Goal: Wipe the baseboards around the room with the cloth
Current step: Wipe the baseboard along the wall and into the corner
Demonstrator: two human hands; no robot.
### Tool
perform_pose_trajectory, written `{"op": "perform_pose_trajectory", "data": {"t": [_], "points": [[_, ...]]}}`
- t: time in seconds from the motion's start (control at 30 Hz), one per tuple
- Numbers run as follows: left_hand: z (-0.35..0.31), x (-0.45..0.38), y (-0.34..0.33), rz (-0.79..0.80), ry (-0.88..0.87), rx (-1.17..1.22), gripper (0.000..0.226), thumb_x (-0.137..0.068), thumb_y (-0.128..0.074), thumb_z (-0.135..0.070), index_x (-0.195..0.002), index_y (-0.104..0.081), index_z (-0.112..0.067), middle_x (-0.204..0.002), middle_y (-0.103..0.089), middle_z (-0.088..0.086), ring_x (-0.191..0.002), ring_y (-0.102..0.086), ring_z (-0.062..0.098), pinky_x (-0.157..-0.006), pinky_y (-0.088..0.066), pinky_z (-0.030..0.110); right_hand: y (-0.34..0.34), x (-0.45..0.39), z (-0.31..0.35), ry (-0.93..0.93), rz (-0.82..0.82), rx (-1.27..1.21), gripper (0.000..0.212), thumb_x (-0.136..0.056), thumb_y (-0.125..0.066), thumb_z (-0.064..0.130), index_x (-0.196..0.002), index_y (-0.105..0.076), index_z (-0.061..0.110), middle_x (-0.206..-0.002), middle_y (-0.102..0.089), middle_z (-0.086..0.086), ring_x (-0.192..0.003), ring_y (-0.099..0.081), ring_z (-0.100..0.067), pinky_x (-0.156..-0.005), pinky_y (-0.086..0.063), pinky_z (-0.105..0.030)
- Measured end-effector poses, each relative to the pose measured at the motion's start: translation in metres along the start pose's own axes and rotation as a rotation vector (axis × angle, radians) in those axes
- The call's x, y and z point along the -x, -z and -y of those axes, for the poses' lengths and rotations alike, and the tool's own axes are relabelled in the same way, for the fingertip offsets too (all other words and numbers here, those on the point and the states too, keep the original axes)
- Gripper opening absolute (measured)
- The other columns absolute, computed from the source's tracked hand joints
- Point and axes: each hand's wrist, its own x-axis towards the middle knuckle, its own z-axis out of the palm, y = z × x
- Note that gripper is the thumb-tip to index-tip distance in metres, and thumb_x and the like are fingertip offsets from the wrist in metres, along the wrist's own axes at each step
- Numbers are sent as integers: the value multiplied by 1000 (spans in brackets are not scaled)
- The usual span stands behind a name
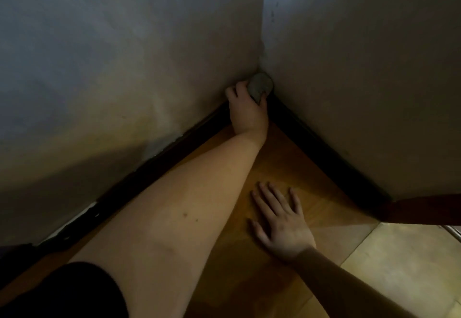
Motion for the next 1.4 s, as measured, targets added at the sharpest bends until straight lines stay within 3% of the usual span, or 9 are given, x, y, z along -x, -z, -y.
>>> {"op": "perform_pose_trajectory", "data": {"t": [0.1,0.2,0.33,0.5,0.63,0.77,1.17,1.4], "points": [[-6,-5,-5,-32,58,-24,36,-90,-68,-17,-121,-52,-6,-130,-44,13,-115,-54,32,-97,-46,39,0,0,-1,2,-2,-7,67,-99,-22,66,-157,-11,36,-164,-12,7,-152,-2,-14,-119,5,-52],[-3,-4,-3,-55,63,-81,34,-88,-68,-11,-118,-51,-6,-130,-45,13,-115,-53,34,-96,-47,43,1,0,-2,6,16,-7,65,-99,-21,66,-156,-12,36,-164,-11,8,-152,0,-14,-119,5,-52],[13,4,13,-92,66,-95,36,-87,-69,-9,-118,-52,-7,-129,-47,12,-117,-53,31,-97,-46,39,2,-2,-2,-1,47,15,65,-98,-17,67,-156,-6,39,-165,-4,10,-151,7,-12,-119,8,-51],[36,16,37,-115,44,-107,36,-86,-71,-9,-117,-53,-7,-128,-48,11,-116,-55,28,-95,-49,36,-1,-2,-4,-4,59,43,66,-98,-18,67,-156,-4,38,-165,-4,9,-151,6,-12,-120,2,-53],[49,26,55,-163,107,-68,36,-88,-72,-17,-118,-54,-9,-124,-49,10,-109,-58,26,-84,-46,24,-3,-2,-5,0,43,61,66,-99,-18,66,-156,-3,38,-165,-5,9,-152,3,-13,-120,1,-53],[65,40,84,-182,122,-117,35,-88,-72,-19,-117,-53,-11,-122,-48,9,-105,-60,27,-78,-50,29,-1,-1,-4,-4,46,98,64,-99,-17,65,-156,-5,38,-164,-7,8,-152,2,-13,-120,3,-50],[119,80,177,-259,173,-188,34,-90,-70,-23,-115,-51,-11,-127,-45,8,-107,-60,27,-76,-46,27,-1,0,0,-9,26,204,64,-99,-10,65,-156,-1,38,-164,-2,8,-150,8,-11,-121,5,-47],[146,98,217,-296,221,-209,37,-90,-70,-25,-116,-51,-8,-127,-45,10,-104,-61,28,-74,-47,30,0,3,23,-12,28,200,62,-102,-10,54,-158,-11,27,-165,-8,0,-151,0,-15,-121,2,-35]]}}
